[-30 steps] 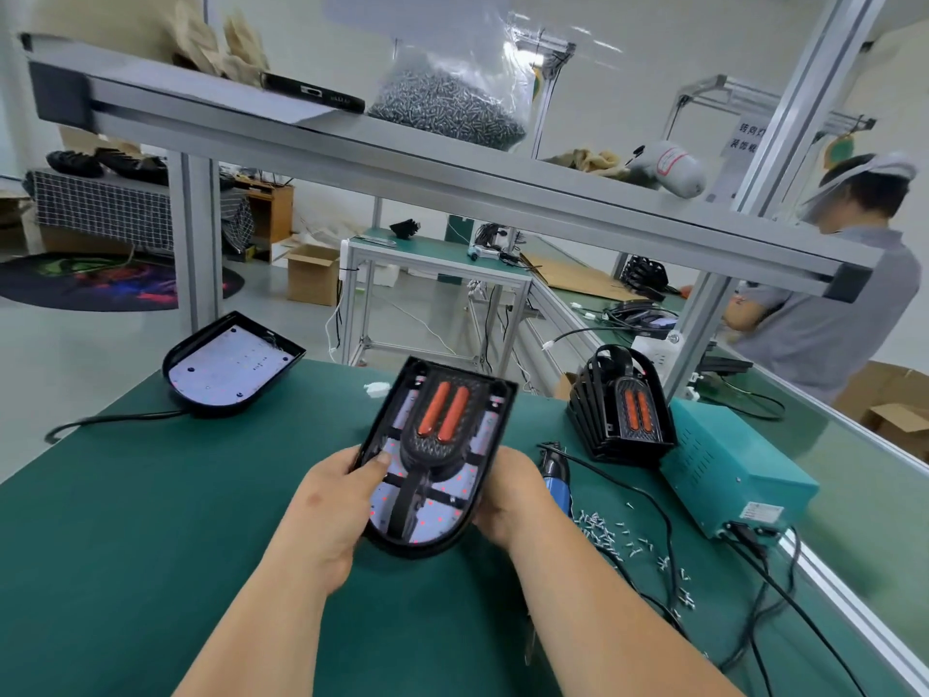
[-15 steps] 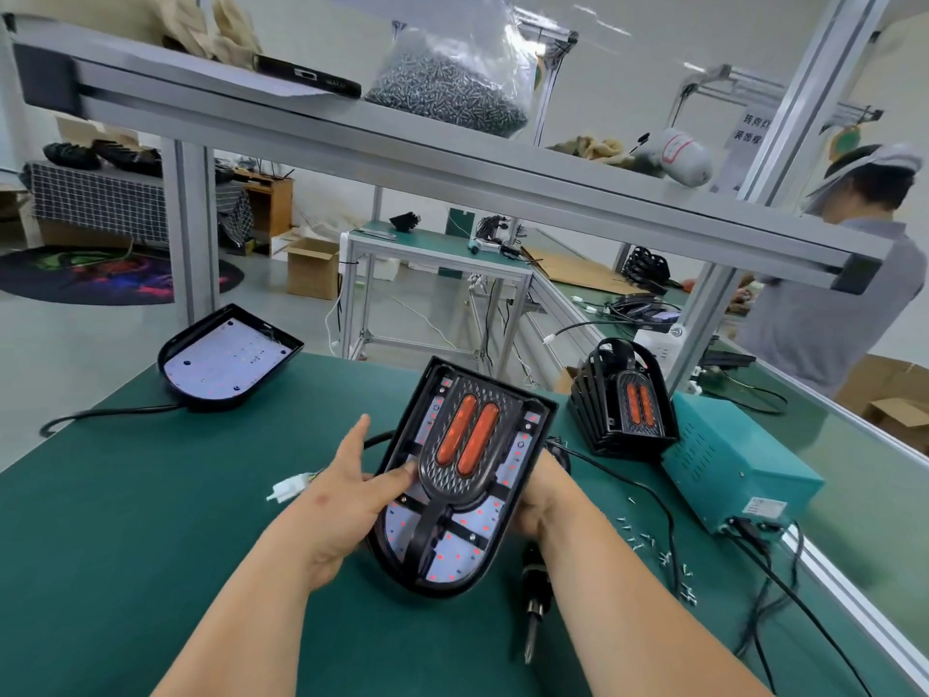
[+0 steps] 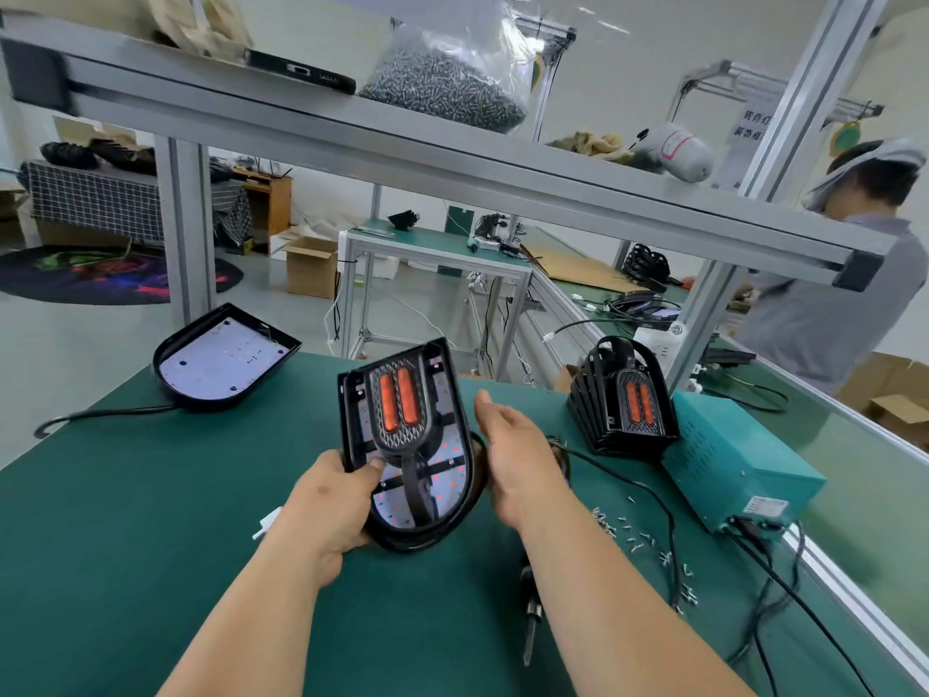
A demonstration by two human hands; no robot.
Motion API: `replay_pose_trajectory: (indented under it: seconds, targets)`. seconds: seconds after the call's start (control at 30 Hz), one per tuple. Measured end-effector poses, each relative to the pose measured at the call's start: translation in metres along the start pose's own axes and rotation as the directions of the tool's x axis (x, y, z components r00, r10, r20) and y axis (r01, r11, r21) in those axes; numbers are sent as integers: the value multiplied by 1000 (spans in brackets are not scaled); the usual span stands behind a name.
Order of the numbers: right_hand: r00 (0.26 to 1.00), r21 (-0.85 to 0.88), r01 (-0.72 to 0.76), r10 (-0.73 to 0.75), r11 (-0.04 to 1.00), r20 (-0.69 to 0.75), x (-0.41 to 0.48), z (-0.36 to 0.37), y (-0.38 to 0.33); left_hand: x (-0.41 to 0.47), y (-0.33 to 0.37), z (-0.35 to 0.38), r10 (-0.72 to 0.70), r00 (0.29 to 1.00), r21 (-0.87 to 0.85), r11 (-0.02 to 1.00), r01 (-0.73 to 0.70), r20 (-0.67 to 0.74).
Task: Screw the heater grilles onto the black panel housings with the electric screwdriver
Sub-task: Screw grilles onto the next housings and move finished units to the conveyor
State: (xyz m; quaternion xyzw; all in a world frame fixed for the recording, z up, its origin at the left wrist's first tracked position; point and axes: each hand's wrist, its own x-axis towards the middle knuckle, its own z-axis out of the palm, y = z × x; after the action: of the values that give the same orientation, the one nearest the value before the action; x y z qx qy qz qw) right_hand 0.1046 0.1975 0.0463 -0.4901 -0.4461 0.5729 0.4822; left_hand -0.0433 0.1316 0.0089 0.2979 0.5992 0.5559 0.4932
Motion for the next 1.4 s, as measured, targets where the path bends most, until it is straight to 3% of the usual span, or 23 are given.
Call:
replay_pose_trajectory:
  seconds: [0.07,0.13,0.23,0.37,0.53,0.77,0.97,1.1,1.4]
  targets:
    - [999,-121,-42,45,992,19,-6,4,5,0,3,0,11,999,-84,996,-14,-48]
    - [986,-70,-160,163,985,39,-15,7,6,0,5,0,35,995,-113,993,-45,-90]
    - [949,-24,-274,274,961,157,-20,7,11,-1,4,-2,102,988,0,995,-103,-112]
    - [972,201,-136,92,970,214,-20,7,14,-7,4,-4,85,996,81,993,-87,23]
    - [992,111,114,-119,987,38,-19,5,21,-7,8,-8,107,989,117,986,-119,100]
    - [991,153,70,-51,986,-121,-22,4,17,-12,19,-14,45,973,-276,961,21,228]
    - [996,216,82,-73,973,-51,-35,3,12,-22,27,-1,-14,986,-474,875,93,168]
    - [997,251,73,-69,965,-24,-49,-5,9,-34,36,14,24,985,-523,849,70,171]
    - [958,311,174,-87,934,-274,-79,-57,-10,-63,34,65,95,946,-477,876,68,309]
